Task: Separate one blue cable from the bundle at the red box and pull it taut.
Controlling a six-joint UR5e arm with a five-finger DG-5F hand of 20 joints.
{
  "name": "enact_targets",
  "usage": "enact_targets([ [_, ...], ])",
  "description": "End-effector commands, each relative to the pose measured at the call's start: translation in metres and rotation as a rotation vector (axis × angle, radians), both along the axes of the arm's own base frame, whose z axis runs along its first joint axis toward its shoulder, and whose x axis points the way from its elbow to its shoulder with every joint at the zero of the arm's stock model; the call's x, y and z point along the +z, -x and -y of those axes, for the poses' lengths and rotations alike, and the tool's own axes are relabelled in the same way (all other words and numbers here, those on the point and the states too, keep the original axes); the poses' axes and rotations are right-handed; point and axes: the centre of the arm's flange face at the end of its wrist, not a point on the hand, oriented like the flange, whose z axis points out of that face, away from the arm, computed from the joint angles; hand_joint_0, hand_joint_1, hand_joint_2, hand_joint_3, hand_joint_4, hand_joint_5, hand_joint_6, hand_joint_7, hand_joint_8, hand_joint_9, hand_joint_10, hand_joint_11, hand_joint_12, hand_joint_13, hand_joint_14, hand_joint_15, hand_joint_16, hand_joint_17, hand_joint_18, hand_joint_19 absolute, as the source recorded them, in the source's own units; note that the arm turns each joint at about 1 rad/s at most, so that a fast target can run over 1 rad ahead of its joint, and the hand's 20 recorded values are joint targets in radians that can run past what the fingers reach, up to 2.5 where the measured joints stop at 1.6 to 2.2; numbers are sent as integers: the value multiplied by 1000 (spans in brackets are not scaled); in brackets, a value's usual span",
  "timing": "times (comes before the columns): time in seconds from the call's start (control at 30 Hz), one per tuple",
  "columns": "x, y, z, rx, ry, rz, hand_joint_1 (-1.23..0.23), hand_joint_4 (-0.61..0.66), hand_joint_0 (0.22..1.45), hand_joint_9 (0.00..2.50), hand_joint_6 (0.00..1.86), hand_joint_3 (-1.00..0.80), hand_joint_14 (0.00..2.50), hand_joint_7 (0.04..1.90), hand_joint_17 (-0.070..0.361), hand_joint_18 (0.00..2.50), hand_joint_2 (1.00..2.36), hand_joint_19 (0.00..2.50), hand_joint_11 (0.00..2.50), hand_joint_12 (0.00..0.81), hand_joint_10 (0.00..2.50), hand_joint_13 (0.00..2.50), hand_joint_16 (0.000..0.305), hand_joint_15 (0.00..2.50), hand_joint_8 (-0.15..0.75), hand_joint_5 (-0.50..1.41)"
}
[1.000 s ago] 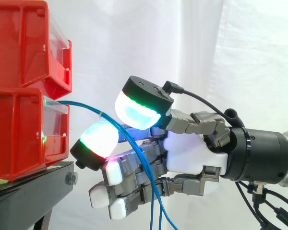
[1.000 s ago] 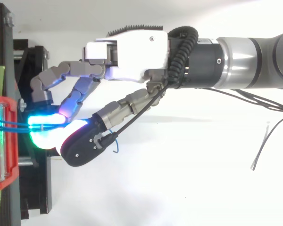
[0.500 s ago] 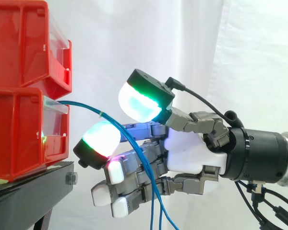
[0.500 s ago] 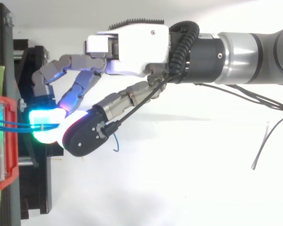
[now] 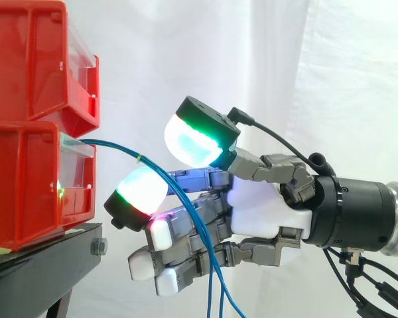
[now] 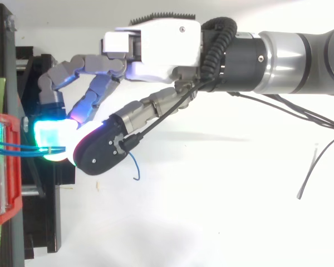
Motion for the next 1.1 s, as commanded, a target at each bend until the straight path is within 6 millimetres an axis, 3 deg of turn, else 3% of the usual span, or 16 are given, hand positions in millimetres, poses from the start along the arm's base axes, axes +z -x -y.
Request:
enact_targets([
  [0.0,1,-1,-4,5,0,2,-603,250,592,857,722,-485,11,1196,98,750,1001,503,558,361,14,843,43,341,341,-186],
  [0.27,3,-3,-11,14,-2,5,-608,257,592,857,704,-475,11,1202,98,754,1002,503,558,360,12,846,44,347,342,-183],
  [0.57,3,-3,-11,14,-3,5,-637,264,651,807,794,-330,13,1153,99,769,1013,515,559,358,14,852,44,344,340,-219],
  [0.77,3,-3,-12,15,-2,6,-622,271,575,822,780,-500,12,1125,102,779,1000,517,563,365,14,855,45,360,346,-211],
  [1.07,-6,-1,-14,18,-9,13,-605,282,546,853,735,-500,11,1164,105,798,1000,516,565,375,12,866,47,351,354,-194],
])
